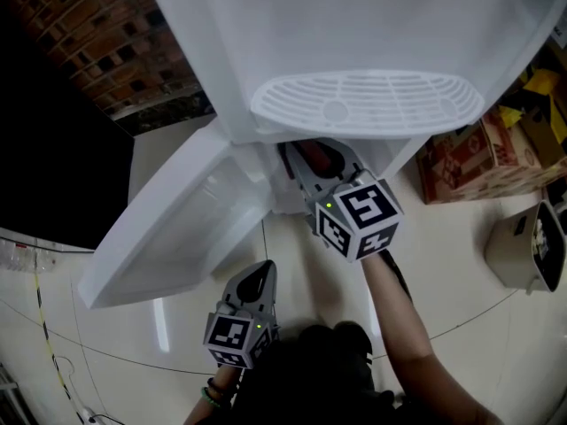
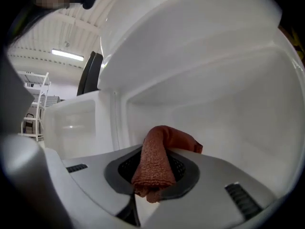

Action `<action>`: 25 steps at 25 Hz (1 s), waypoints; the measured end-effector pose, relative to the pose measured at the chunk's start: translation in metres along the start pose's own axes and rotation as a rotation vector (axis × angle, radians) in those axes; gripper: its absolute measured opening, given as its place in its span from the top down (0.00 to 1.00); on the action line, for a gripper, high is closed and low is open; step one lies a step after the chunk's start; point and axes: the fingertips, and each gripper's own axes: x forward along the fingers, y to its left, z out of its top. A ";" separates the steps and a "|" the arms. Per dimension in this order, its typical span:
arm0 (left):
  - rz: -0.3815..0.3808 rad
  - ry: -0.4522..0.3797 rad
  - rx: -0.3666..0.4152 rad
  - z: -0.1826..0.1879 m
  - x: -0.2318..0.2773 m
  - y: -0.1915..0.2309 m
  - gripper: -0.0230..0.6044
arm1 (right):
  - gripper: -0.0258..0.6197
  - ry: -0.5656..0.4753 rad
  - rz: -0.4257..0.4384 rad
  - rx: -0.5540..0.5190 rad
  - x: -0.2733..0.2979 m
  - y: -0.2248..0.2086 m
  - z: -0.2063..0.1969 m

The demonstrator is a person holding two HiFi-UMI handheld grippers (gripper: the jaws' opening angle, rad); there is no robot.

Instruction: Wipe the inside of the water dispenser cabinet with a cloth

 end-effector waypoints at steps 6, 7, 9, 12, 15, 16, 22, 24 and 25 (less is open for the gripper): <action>-0.002 0.000 -0.005 0.000 -0.001 0.000 1.00 | 0.85 0.214 -0.011 0.056 -0.005 -0.003 -0.096; -0.004 0.001 -0.006 -0.001 -0.001 0.000 1.00 | 0.85 0.258 -0.007 0.058 -0.007 -0.002 -0.113; -0.006 0.002 -0.007 -0.001 -0.002 -0.001 1.00 | 0.85 0.339 -0.001 0.050 -0.009 -0.001 -0.143; -0.003 0.001 -0.007 -0.001 -0.003 0.001 1.00 | 0.85 0.378 -0.007 0.042 -0.011 -0.006 -0.156; 0.005 0.001 -0.008 -0.001 -0.005 0.004 1.00 | 0.85 0.278 -0.040 0.040 -0.007 -0.018 -0.116; 0.007 0.001 -0.010 -0.002 -0.005 0.005 1.00 | 0.85 0.225 -0.050 0.035 -0.005 -0.022 -0.095; -0.004 0.002 -0.007 -0.001 -0.005 0.000 1.00 | 0.85 -0.073 -0.067 -0.052 0.004 -0.029 0.023; -0.006 0.004 -0.006 -0.002 -0.006 -0.001 1.00 | 0.85 -0.094 -0.062 -0.054 0.014 -0.031 0.034; -0.006 0.005 -0.006 -0.002 -0.007 -0.001 1.00 | 0.85 -0.084 -0.059 -0.053 0.020 -0.032 0.033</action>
